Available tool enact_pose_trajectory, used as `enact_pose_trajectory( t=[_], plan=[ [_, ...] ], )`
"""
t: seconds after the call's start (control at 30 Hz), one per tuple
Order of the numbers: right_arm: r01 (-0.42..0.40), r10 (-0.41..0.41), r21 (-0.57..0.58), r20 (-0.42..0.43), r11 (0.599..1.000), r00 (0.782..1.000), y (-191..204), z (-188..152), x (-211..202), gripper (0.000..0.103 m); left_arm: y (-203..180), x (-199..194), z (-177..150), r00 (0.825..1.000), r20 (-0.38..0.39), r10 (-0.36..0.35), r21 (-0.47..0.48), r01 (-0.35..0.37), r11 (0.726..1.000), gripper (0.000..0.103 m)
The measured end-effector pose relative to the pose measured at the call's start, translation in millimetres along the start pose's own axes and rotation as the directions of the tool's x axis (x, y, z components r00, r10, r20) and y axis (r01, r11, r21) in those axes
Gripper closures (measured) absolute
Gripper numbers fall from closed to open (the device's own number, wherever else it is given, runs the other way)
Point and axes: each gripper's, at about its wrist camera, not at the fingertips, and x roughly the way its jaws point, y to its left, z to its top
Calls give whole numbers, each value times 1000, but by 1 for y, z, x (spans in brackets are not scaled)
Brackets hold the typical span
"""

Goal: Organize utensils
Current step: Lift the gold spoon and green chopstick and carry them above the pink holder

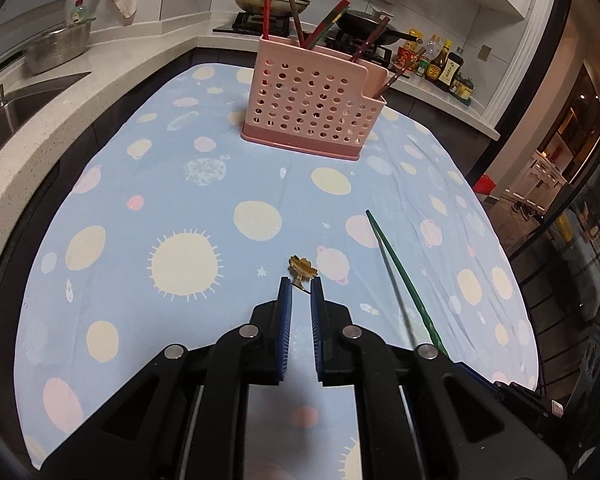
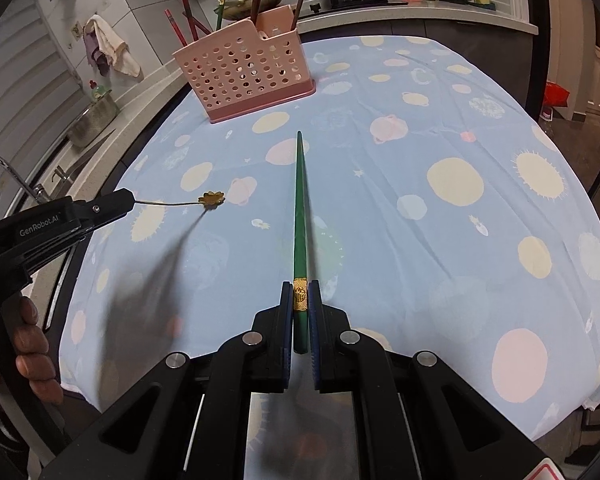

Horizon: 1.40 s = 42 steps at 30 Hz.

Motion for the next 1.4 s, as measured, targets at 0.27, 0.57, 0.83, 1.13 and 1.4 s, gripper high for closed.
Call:
enact_pose_trajectory(
  t=[0.27, 0.57, 0.83, 1.13, 1.4],
  plan=[
    [-17, 17, -16, 13, 1000, 1000, 9, 5, -6, 96, 7, -6, 8, 1000, 17, -4, -5, 5, 1000, 102],
    [-23, 23, -21, 12, 1000, 1000, 11, 12, -9, 96, 6, -11, 13, 999, 31, -7, 15, 7, 1000, 102],
    [-28, 32, -52, 75, 998, 997, 22, 44, -38, 96, 5, -25, 27, 998, 67, -10, 43, 7, 999, 103],
    [-54, 68, -76, 202, 996, 977, 35, 94, -74, 96, -5, -48, 53, 991, 129, -28, 90, 16, 996, 103],
    [-82, 108, -98, 299, 992, 948, 46, 148, -85, 96, -15, -64, 93, 978, 206, -44, 146, 13, 989, 103]
  ],
)
